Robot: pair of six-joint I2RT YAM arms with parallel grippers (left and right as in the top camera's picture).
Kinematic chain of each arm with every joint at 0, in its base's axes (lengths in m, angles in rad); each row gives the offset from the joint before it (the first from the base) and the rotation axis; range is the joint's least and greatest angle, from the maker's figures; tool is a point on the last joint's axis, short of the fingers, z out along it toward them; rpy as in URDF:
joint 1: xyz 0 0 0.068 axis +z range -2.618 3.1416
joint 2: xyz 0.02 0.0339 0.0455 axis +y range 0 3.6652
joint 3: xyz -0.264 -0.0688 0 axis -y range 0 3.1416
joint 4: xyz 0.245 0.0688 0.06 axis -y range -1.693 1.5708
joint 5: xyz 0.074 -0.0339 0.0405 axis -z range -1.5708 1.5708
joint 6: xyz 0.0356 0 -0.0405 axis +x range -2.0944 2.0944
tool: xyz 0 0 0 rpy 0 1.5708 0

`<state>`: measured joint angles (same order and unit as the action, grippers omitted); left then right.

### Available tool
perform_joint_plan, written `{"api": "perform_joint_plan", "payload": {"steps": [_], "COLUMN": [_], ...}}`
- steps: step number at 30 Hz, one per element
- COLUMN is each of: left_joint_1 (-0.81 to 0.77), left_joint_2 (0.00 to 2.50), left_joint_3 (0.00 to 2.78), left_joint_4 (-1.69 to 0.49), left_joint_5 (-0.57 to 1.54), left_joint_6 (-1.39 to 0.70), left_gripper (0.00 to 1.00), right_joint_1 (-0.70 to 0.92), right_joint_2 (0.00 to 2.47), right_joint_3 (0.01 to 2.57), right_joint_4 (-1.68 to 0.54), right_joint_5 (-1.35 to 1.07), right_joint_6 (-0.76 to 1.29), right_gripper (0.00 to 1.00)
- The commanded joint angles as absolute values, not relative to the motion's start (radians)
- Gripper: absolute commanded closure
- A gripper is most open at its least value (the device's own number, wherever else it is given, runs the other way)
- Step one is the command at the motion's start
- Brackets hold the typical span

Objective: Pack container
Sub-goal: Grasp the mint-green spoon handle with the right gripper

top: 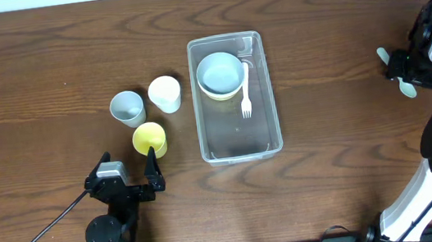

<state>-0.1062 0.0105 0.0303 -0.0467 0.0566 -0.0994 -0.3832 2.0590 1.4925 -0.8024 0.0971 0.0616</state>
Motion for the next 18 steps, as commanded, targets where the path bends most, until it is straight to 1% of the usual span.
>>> {"api": "perform_joint_plan", "payload": {"steps": [1,9,15,16,18], "left_joint_1": [-0.101,-0.101,-0.101,-0.101,-0.101], "left_joint_2": [0.005,0.005,0.005,0.005,0.005], "left_joint_3": [0.004,0.004,0.004,0.004,0.004], "left_joint_4": [-0.065,-0.065,-0.065,-0.065,-0.065], "left_joint_5": [0.06,0.06,0.06,0.06,0.06], "left_joint_6": [-0.086,-0.086,-0.086,-0.086,-0.086], "left_gripper": [0.02,0.02,0.02,0.02,0.02], "right_joint_1": [-0.39,-0.39,-0.39,-0.39,-0.39], "right_joint_2": [2.075,2.128,2.167,2.168,2.168], "right_joint_3": [1.492,1.492,1.492,1.492,1.492], "right_joint_4": [-0.785,-0.746,-0.721,-0.719,-0.714], "right_joint_5": [0.05,0.04,0.014,0.014,0.014], "right_joint_6": [-0.013,-0.025,-0.023,-0.023,-0.023], "right_gripper": [0.32,0.31,0.34,0.34,0.42]}}
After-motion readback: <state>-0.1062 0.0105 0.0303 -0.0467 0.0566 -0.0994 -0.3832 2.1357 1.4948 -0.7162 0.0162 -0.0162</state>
